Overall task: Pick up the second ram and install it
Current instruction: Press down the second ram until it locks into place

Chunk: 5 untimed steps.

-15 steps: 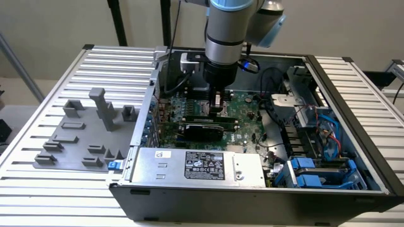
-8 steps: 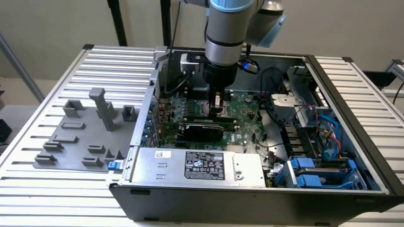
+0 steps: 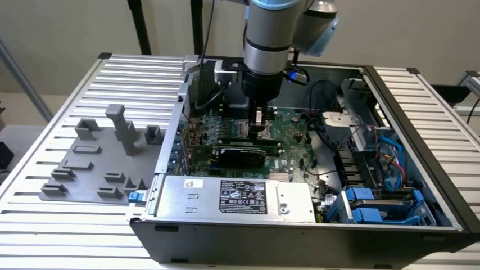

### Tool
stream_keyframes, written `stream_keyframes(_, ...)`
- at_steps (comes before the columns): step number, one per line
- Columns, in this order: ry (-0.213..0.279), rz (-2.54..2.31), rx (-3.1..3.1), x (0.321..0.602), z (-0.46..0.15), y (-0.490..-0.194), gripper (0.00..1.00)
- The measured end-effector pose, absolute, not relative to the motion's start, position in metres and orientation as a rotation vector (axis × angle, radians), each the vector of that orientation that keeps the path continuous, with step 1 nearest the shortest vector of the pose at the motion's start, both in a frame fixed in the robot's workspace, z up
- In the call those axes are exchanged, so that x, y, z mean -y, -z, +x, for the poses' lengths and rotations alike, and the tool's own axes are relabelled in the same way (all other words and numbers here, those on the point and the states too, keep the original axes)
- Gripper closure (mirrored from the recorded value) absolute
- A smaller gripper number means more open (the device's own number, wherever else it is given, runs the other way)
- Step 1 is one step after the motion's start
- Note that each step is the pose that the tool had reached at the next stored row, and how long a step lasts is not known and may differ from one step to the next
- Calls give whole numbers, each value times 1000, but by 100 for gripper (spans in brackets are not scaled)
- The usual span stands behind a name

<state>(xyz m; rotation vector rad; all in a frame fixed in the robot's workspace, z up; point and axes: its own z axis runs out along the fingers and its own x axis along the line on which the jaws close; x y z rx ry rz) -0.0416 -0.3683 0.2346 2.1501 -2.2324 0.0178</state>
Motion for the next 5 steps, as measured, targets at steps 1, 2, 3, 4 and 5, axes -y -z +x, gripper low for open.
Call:
stream_keyframes(1, -18, 2150, 2232, 368, -42, -235, 89)
stream_keyframes(2, -18, 2150, 2232, 368, -42, -235, 89)
stream_keyframes(3, -18, 2150, 2232, 368, -42, -235, 89)
stream_keyframes(4, -18, 2150, 2232, 368, -42, -235, 89)
stream_keyframes(5, -18, 2150, 2232, 368, -42, -235, 89)
